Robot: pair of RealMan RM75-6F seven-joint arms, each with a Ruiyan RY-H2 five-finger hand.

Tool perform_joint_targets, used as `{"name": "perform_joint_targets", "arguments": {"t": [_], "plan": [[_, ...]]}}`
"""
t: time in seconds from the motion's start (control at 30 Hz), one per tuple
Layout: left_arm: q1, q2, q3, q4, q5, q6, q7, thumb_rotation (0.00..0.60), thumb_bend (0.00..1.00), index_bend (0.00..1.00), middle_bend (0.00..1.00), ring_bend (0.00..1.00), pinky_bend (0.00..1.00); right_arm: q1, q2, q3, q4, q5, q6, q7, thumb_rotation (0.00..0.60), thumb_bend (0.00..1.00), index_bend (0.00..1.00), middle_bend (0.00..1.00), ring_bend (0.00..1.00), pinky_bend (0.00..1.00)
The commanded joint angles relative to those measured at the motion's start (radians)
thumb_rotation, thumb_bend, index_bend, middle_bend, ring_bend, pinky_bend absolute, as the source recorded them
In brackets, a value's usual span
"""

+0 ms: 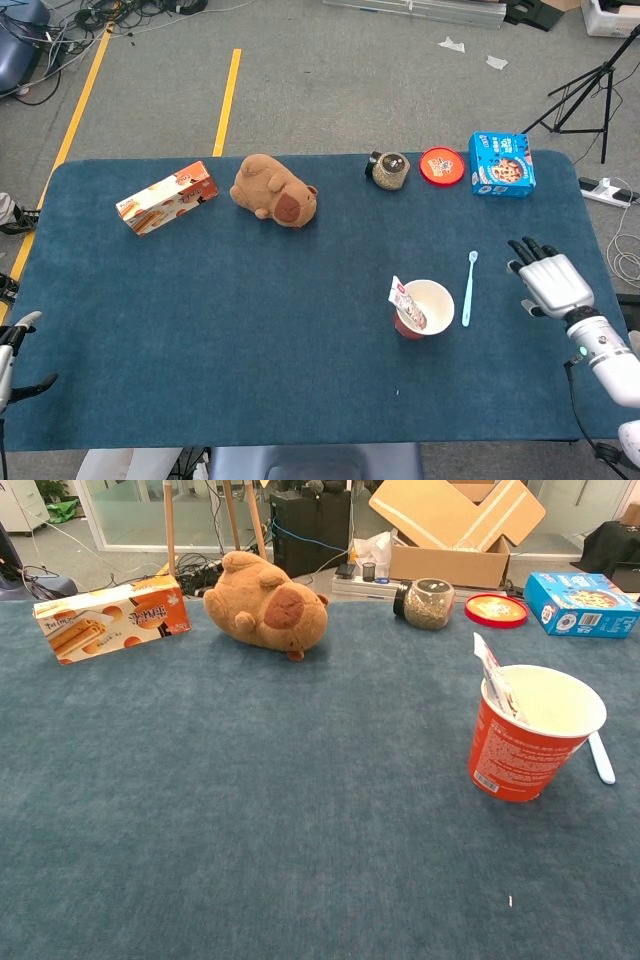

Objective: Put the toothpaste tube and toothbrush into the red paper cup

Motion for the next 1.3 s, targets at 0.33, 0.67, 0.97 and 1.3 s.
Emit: {"name": "perform_joint_targets", "arguments": {"t": [0.33, 0.67, 0.97, 1.3], "plan": [[0.000, 0.002, 0.000, 0.000, 0.000, 0.000, -0.004, 0.600, 0.00, 0.16, 0.31, 0.25, 0.24, -0.014, -0.100, -0.022, 0.118, -0.047, -0.032, 0.020, 0.600, 0.12, 0.30, 0.07, 0.00, 0.23], [0.000, 0.003, 0.001, -0.002, 0.001, 0.001, -0.004, 0.600, 0.00, 0.16, 0.31, 0.25, 0.24, -0.022, -0.177, -0.030, 0.205, -0.089, -0.026, 0.025, 0.600, 0.04, 0.18, 0.02, 0.00, 0.23], [0.001, 0.004, 0.001, -0.002, 0.001, 0.001, -0.009, 0.600, 0.00, 0.16, 0.31, 0.25, 0.24, -0.025, -0.258, -0.013, 0.284, -0.087, -0.014, 0.003, 0.600, 0.00, 0.07, 0.00, 0.00, 0.22], [0.001, 0.006, 0.001, -0.003, 0.001, 0.000, -0.012, 0.600, 0.00, 0.16, 0.31, 0.25, 0.24, -0.016, -0.355, 0.002, 0.393, -0.098, -0.013, 0.026, 0.600, 0.00, 0.06, 0.00, 0.00, 0.21]]}}
